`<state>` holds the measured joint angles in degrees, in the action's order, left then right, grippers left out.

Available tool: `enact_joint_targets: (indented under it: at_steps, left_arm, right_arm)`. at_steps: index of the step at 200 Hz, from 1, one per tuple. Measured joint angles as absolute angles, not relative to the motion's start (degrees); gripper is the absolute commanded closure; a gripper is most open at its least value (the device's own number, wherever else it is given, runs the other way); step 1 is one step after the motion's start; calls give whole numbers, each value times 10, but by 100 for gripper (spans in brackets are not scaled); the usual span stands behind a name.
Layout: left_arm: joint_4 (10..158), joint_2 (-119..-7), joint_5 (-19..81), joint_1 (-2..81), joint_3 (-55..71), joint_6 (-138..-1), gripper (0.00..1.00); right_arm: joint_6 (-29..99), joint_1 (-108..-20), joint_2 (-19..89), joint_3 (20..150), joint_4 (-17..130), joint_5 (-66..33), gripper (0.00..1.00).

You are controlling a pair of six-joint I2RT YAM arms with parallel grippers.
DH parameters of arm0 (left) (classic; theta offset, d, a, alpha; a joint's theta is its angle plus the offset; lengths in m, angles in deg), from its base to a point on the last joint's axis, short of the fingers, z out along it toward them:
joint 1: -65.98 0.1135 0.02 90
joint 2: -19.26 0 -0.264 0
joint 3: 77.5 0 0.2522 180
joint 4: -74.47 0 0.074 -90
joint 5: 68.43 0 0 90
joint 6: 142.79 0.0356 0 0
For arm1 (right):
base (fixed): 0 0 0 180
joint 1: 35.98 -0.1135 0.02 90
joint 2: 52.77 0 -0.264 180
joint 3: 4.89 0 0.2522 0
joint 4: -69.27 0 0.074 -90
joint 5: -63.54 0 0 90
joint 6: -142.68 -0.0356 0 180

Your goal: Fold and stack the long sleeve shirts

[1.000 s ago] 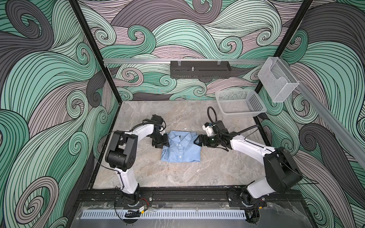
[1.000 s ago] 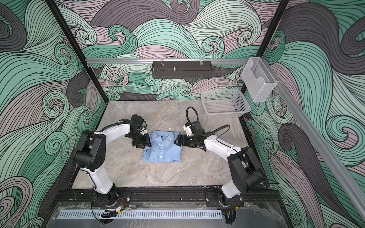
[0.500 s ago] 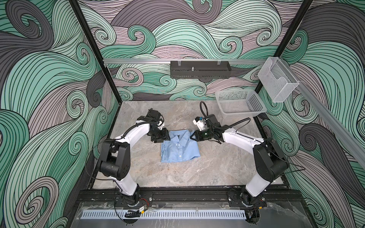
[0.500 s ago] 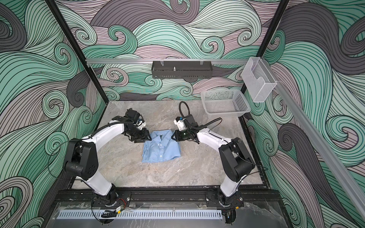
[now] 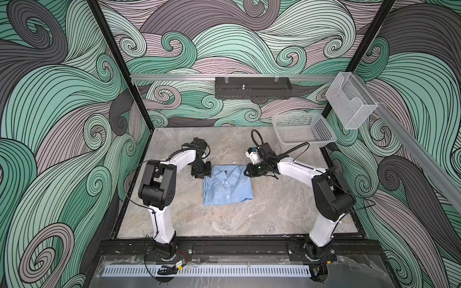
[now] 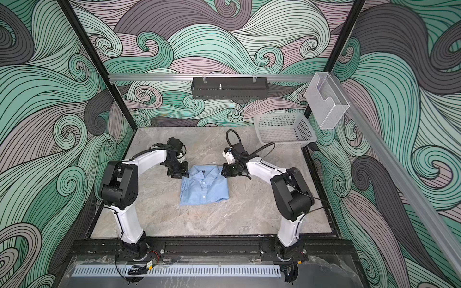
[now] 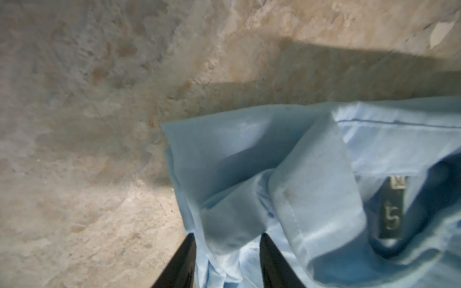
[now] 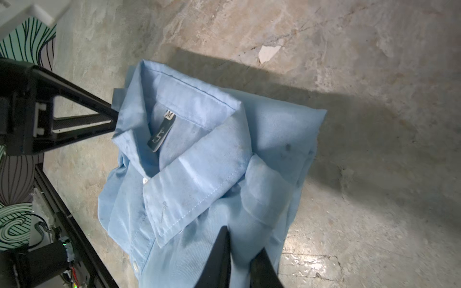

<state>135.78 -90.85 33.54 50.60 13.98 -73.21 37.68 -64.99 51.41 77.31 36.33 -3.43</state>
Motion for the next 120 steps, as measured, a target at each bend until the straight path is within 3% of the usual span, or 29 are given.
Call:
enact_joint_targets:
  at_steps: [25, 56, 120]
  left_arm:
    - [1359, -922, 328, 506, 144, -734, 100]
    - [1354, -902, 316, 506, 137, -735, 100]
    - [1338, -727, 268, 513, 72, -744, 100]
  right_arm:
    - [382, -650, 516, 776, 363, -34, 96]
    - [402, -651, 501, 773, 368, -34, 96]
    - [446, -653, 464, 751, 443, -36, 95]
